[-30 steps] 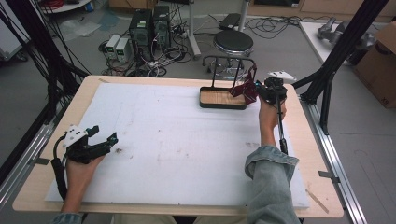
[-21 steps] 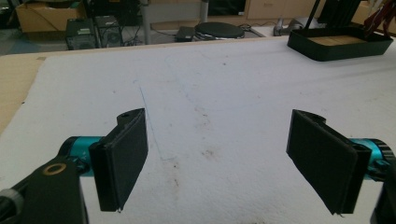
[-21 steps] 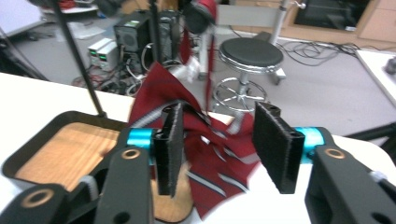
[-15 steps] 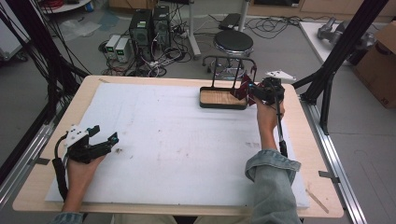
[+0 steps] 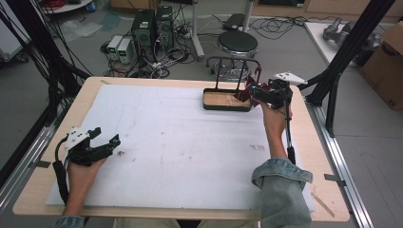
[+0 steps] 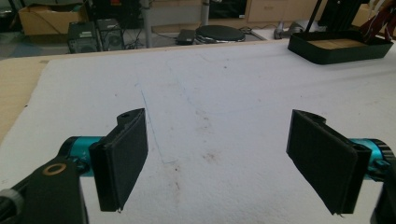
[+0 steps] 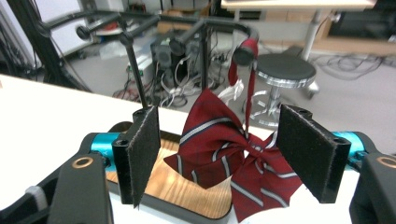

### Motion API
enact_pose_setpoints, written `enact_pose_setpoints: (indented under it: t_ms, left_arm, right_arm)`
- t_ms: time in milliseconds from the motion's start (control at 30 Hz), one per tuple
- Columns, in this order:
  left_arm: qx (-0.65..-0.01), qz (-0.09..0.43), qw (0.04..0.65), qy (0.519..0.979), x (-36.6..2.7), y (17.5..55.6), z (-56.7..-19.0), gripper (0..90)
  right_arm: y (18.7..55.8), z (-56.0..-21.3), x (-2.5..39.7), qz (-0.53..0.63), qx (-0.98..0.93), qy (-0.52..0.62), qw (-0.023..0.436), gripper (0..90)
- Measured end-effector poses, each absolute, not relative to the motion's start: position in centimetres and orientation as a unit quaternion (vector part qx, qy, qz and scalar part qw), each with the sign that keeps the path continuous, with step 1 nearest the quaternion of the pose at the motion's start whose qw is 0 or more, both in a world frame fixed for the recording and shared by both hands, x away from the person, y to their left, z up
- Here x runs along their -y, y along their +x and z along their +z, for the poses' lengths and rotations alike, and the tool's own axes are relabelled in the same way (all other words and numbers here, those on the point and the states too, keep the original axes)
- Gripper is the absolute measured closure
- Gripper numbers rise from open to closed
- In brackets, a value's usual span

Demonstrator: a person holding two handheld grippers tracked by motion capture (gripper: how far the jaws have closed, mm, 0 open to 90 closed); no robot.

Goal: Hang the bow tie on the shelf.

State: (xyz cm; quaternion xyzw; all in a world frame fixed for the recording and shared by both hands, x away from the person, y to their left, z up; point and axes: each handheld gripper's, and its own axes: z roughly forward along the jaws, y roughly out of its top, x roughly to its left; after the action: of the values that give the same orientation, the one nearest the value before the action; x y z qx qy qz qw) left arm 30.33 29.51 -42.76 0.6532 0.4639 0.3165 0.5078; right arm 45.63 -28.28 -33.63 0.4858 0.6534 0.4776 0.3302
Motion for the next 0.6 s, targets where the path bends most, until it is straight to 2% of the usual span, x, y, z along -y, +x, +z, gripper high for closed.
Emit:
enact_pose_setpoints:
  t_ms: [300, 600]
  left_arm:
    - [-0.462, 0.318, 0.510, 0.652, -29.4, 30.5, -42.7, 20.9]
    - [-0.460, 0.319, 0.509, 0.654, -29.0, 30.8, -42.8, 20.8]
  right_arm:
    - [43.0, -33.4, 29.4, 0.501, -0.635, 0.480, 0.340, 21.6]
    - [38.8, -33.3, 30.6, 0.536, -0.620, 0.454, 0.350, 18.2]
